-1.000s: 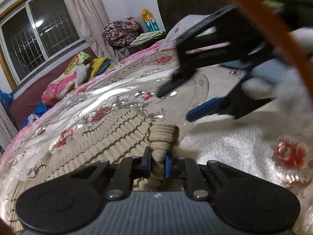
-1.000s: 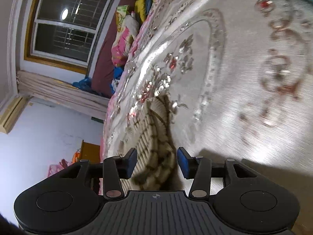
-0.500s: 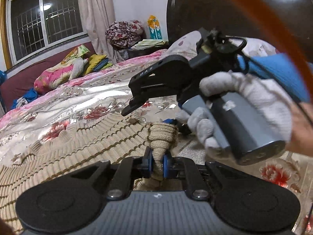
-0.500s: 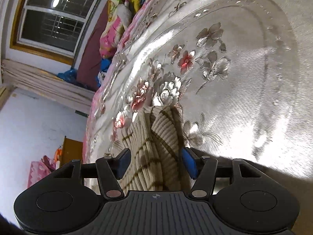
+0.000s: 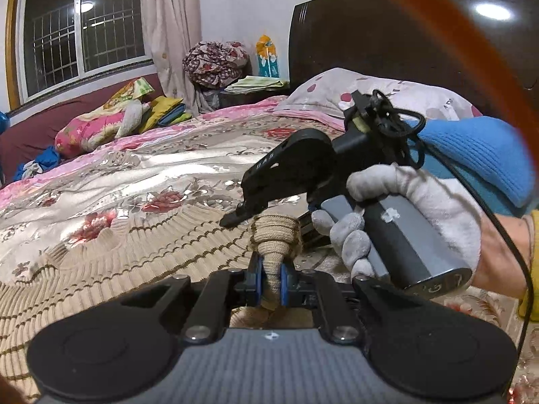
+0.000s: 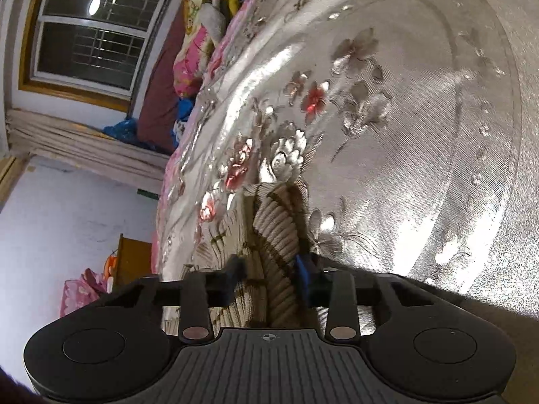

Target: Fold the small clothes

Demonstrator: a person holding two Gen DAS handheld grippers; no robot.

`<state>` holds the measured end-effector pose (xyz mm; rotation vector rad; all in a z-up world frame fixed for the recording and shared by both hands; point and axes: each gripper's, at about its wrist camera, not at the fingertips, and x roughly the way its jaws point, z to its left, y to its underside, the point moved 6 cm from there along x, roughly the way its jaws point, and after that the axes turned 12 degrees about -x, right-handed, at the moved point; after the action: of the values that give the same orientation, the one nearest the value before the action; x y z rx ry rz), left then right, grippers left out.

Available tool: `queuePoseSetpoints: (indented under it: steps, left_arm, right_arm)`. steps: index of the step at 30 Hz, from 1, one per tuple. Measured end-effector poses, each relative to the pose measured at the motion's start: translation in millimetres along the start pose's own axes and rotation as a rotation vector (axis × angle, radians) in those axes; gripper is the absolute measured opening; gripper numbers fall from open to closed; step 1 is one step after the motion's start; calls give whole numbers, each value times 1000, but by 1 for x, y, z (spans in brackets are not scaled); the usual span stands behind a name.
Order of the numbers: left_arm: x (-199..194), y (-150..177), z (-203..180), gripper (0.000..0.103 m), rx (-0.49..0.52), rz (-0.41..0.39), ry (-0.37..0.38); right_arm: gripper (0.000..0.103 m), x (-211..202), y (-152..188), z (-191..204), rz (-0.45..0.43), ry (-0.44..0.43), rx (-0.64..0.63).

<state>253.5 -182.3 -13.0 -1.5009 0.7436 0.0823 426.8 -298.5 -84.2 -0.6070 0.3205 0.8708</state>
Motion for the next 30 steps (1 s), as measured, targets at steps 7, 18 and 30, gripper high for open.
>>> queuePoseSetpoints:
  steps: [7, 18, 30]
  left_arm:
    - [-9, -3, 5, 16, -49, -22, 17]
    - [-60, -21, 46, 16, -233, -129, 44]
    - [-129, 5, 146, 16, -453, -233, -58]
  right_arm:
    - [14, -14, 2, 14, -66, -60, 45]
    - [12, -25, 1, 89, -121, -110, -9]
    - [12, 44, 49, 201, -38, -141, -162]
